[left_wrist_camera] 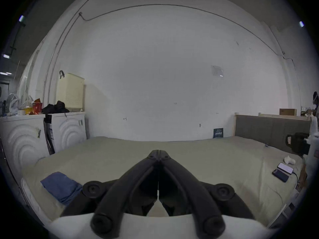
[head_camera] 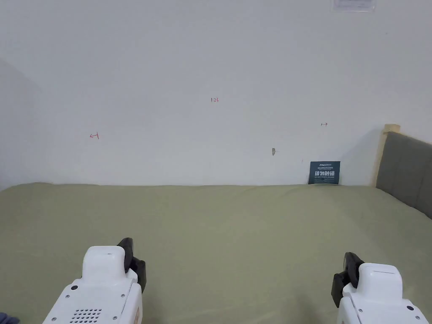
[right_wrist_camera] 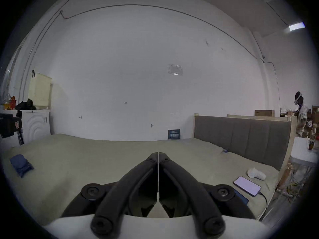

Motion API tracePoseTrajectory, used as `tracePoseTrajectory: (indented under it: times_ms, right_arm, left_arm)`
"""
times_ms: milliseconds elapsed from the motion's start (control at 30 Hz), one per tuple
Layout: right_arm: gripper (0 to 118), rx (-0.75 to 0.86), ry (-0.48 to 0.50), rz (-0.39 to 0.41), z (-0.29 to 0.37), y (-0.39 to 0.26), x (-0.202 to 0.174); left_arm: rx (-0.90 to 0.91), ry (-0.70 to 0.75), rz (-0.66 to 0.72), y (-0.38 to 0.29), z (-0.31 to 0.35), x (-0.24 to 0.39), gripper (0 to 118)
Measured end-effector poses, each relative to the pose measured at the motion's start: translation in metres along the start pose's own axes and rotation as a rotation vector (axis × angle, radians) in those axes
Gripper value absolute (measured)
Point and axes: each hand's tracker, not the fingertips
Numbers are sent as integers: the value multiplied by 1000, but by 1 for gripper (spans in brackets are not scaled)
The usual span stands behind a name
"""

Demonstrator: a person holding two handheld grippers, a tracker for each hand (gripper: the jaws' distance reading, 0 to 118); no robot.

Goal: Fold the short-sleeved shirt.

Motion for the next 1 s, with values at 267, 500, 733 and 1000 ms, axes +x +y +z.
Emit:
tracePoseTrajectory:
  times_ms: [267,500,733,1000]
  right_arm:
    - [69,-24,78,87,-13,6,-7]
    - [118,-49,123,64,-11,-9,-8]
    - [118,-59,118,93,-4,-9,-16]
    - [118,-82,111,-2,-4,-3,-8]
  left_arm:
    - [-52,66,38,13,-8,-17,109]
    - [-35,83,19,3,3,-13,118]
    - [-64,79,18,-3,4,-12,118]
    - [-92,76,75,-7,4,-12,118]
